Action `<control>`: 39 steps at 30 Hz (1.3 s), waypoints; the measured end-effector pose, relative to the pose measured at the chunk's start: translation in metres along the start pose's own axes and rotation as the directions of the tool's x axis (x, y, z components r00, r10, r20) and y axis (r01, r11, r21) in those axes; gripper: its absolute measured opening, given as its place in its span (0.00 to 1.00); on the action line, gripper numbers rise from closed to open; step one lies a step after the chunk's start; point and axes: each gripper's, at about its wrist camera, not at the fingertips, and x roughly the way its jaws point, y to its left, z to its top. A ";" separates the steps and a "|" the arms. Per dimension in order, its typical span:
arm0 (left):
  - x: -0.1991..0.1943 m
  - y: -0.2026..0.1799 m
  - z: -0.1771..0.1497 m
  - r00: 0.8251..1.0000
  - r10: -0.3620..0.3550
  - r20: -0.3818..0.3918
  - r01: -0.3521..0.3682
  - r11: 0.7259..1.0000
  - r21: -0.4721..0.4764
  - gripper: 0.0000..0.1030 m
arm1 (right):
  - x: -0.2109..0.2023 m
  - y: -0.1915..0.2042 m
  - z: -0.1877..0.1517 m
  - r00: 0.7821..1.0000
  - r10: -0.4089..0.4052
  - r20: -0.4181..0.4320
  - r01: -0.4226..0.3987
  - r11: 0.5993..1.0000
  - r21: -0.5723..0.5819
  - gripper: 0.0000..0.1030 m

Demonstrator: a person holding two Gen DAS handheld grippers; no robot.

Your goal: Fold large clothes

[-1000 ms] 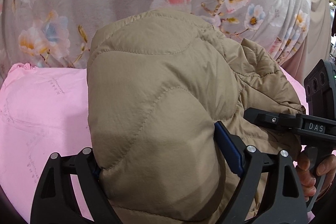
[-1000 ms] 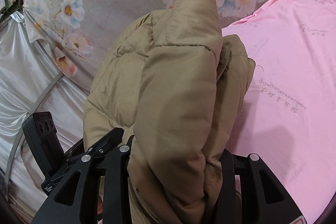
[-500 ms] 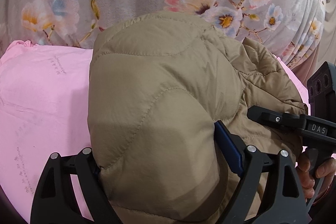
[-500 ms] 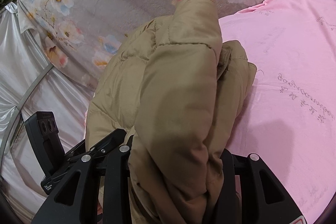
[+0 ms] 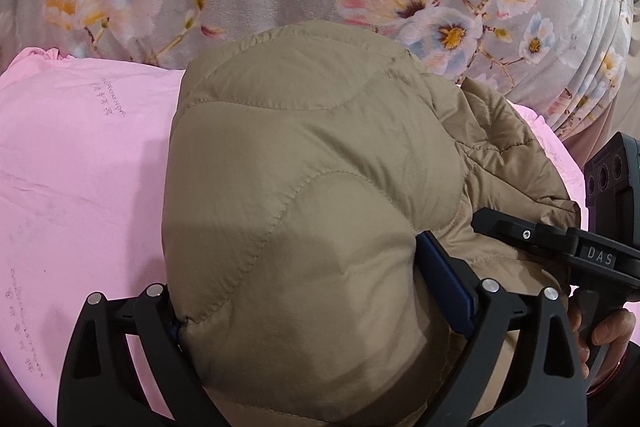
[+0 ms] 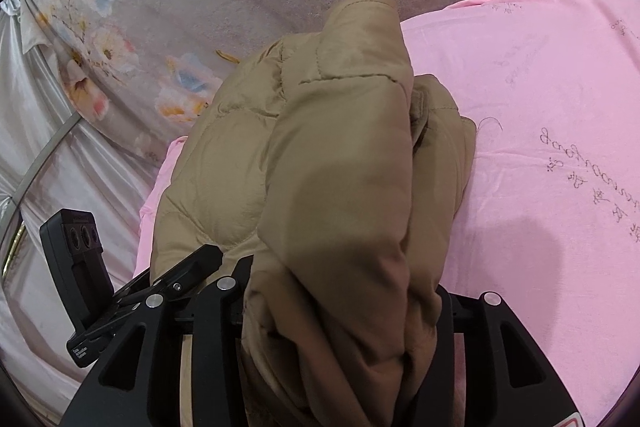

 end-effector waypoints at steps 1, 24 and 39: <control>0.001 0.001 -0.001 1.000 0.000 0.002 0.000 1.000 -0.001 0.90 | 0.001 -0.001 0.000 1.000 0.003 -0.001 -0.003 1.000 0.006 0.42; -0.079 -0.001 0.041 0.950 0.268 0.158 -0.266 0.963 -0.033 0.94 | -0.098 0.035 0.009 0.953 -0.258 0.161 0.283 0.945 -0.162 0.50; 0.010 -0.036 0.112 0.899 0.438 0.010 -0.437 0.899 -0.034 0.26 | 0.012 0.077 0.087 0.908 -0.381 0.175 0.417 0.864 -0.281 0.13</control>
